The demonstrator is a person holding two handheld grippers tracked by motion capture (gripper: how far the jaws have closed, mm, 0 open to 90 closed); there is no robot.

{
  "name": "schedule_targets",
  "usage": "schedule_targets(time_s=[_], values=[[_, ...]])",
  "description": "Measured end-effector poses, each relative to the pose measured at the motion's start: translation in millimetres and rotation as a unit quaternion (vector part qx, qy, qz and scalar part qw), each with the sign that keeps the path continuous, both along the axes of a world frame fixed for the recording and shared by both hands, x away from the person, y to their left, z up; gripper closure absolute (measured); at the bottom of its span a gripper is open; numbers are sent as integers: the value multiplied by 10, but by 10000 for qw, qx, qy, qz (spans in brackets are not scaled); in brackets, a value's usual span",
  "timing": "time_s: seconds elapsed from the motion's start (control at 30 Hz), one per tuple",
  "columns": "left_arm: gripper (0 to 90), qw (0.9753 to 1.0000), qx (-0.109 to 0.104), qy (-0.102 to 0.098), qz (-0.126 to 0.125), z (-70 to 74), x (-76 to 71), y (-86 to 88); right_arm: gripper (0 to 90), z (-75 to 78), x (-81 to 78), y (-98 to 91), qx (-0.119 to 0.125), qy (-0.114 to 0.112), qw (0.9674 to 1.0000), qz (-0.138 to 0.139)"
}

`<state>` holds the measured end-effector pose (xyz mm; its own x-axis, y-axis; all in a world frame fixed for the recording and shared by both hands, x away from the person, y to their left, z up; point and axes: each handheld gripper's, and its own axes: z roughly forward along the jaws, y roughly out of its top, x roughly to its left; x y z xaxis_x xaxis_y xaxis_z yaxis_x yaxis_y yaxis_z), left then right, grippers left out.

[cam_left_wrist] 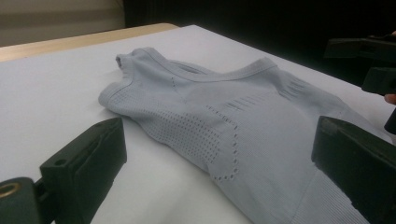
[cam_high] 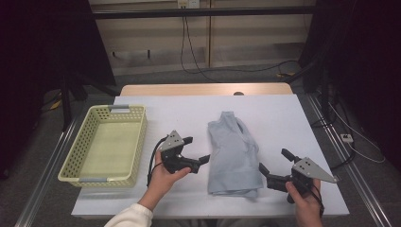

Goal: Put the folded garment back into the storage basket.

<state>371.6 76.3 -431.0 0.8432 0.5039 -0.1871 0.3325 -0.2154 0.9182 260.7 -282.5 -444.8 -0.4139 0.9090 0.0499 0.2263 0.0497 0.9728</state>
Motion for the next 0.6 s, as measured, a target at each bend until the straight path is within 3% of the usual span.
schedule_targets(time_s=[0.6], values=[[41, 9997, 218, 121, -49, -106, 98, -217, 29, 2, -1, 3, -21, -4, 10000, -3]])
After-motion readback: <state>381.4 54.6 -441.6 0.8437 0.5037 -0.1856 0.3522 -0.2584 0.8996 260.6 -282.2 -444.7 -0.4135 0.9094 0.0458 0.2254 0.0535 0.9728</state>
